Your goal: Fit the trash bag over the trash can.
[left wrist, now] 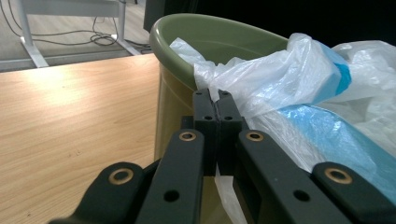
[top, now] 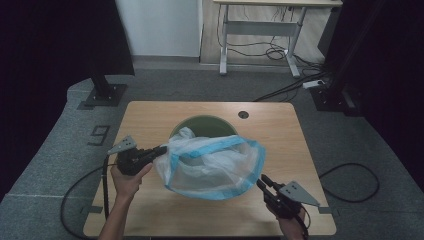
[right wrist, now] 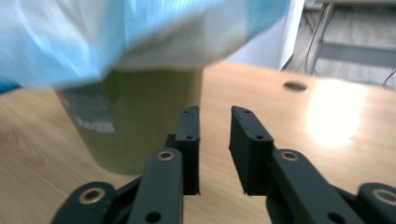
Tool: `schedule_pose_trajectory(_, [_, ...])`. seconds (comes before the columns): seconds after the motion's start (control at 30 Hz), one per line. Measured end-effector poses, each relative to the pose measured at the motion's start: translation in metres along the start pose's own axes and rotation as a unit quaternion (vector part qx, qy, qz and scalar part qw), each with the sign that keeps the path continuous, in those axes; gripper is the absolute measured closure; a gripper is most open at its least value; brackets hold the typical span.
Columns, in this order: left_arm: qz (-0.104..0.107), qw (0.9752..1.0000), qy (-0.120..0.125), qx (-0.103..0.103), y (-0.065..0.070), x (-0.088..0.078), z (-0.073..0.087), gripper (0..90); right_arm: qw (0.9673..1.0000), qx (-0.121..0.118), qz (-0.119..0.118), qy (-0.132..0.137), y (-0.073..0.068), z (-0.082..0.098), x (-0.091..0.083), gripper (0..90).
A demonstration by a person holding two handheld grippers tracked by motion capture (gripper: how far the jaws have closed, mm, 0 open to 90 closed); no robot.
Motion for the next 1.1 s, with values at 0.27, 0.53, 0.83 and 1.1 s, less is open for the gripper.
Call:
schedule_pose_trajectory(0.27, [-0.003, 0.9999, 0.001, 0.015, 0.006, -0.007, -0.006, 90.0, 0.999, 0.0, -0.019, 0.04, 0.003, -0.047, -0.02, 48.4])
schedule_pose_trajectory(0.53, [0.001, 0.9997, 0.004, 0.023, 0.013, -0.012, -0.007, 90.0, 0.9981, -0.022, -0.041, 0.041, -0.03, -0.063, -0.004, 40.4])
schedule_pose_trajectory(0.83, [0.007, 0.9997, 0.002, 0.022, 0.016, -0.014, -0.005, 90.0, 0.9981, -0.005, -0.062, 0.001, -0.048, -0.047, 0.014, 33.0])
schedule_pose_trajectory(1.1, [0.011, 0.9997, 0.004, 0.02, 0.019, -0.012, -0.006, 90.0, 0.9962, -0.007, -0.086, 0.015, -0.066, -0.057, 0.007, 34.4])
Point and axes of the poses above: each handheld gripper's, and its own axes: x roughly forward along the jaws, z roughly out of its underside, y roughly to its right, the point moved 4 cm from there along x, roughly forward along the jaws, and after that the axes turned 4 degrees about -x, right-handed, at the moved point
